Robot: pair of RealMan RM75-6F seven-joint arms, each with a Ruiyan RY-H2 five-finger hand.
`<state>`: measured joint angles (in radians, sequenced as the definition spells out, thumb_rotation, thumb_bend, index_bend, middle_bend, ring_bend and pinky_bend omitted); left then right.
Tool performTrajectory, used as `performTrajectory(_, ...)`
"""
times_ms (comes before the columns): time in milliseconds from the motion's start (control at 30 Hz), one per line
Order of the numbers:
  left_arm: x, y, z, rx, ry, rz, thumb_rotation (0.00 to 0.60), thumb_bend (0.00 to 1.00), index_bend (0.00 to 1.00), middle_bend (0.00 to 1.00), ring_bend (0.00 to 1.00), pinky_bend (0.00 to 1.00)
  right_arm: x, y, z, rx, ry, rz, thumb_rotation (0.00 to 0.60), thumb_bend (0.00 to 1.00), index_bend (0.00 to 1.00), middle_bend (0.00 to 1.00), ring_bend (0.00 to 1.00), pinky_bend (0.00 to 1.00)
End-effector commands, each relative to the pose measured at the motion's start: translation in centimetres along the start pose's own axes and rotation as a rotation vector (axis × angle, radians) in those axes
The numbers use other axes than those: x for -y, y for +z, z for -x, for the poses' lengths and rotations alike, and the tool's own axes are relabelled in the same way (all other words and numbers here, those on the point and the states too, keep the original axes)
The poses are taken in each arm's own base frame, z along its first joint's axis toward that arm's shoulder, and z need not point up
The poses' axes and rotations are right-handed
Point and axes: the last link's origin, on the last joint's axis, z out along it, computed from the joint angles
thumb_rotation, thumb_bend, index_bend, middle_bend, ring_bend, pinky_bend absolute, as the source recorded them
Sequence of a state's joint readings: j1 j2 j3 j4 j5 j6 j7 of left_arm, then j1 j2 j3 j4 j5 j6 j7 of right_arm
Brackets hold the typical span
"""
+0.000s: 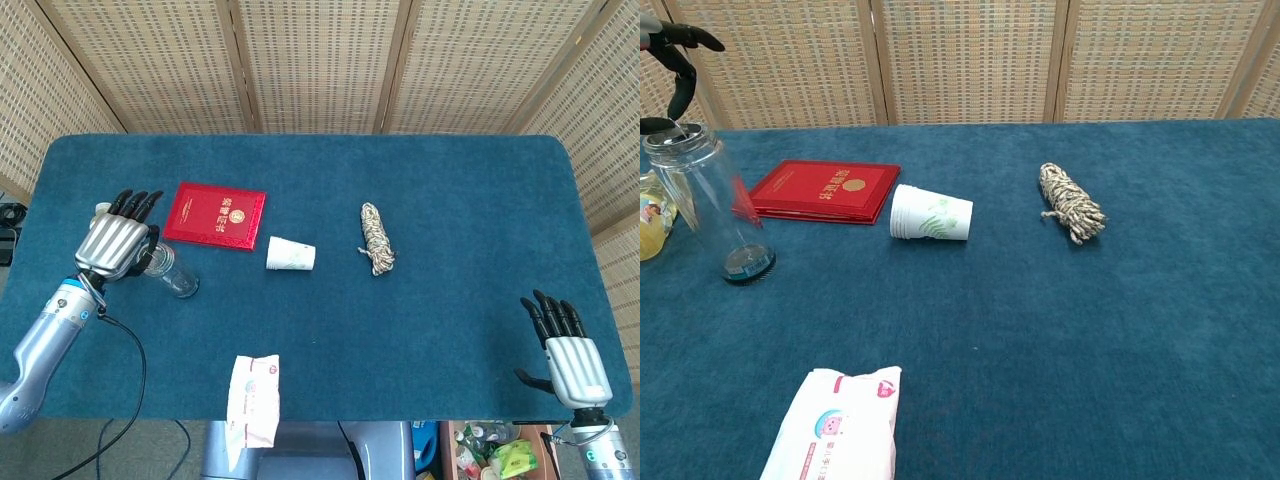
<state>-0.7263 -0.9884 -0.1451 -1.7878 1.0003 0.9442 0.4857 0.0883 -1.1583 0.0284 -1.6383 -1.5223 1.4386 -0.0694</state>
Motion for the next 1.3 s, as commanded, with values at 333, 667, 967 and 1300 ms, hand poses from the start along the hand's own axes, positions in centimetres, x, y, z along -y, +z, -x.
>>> performTrajectory(333, 0.1, -0.1, -0.1, -0.016, 0.013, -0.027, 0.600, 0.41, 0.30, 0.00, 0.00, 0.00, 0.0, 0.0, 0.0, -0.002, 0.001, 0.001, 0.600, 0.00, 0.00, 0.00, 0.00, 0.00)
performTrajectory(667, 0.4, -2.2, -1.7, -0.115, -0.102, -0.030, 0.600, 0.41, 0.24, 0.00, 0.00, 0.00, 0.0, -0.1, -0.1, -0.003, 0.002, 0.000, 0.600, 0.00, 0.00, 0.00, 0.00, 0.00)
performTrajectory(967, 1.0, -7.2, -0.4, -0.153, -0.172, -0.018, 0.600, 0.29, 0.00, 0.00, 0.00, 0.00, 0.2, -0.1, 0.0, -0.003, -0.004, -0.008, 0.600, 0.00, 0.00, 0.00, 0.00, 0.00)
performTrajectory(1300, 2.0, -12.8, 5.1, -0.136, -0.125, -0.121, 0.600, 0.17, 0.00, 0.00, 0.00, 0.00, 0.4, -0.2, -0.1, -0.022, -0.004, -0.021, 0.600, 0.00, 0.00, 0.00, 0.00, 0.00)
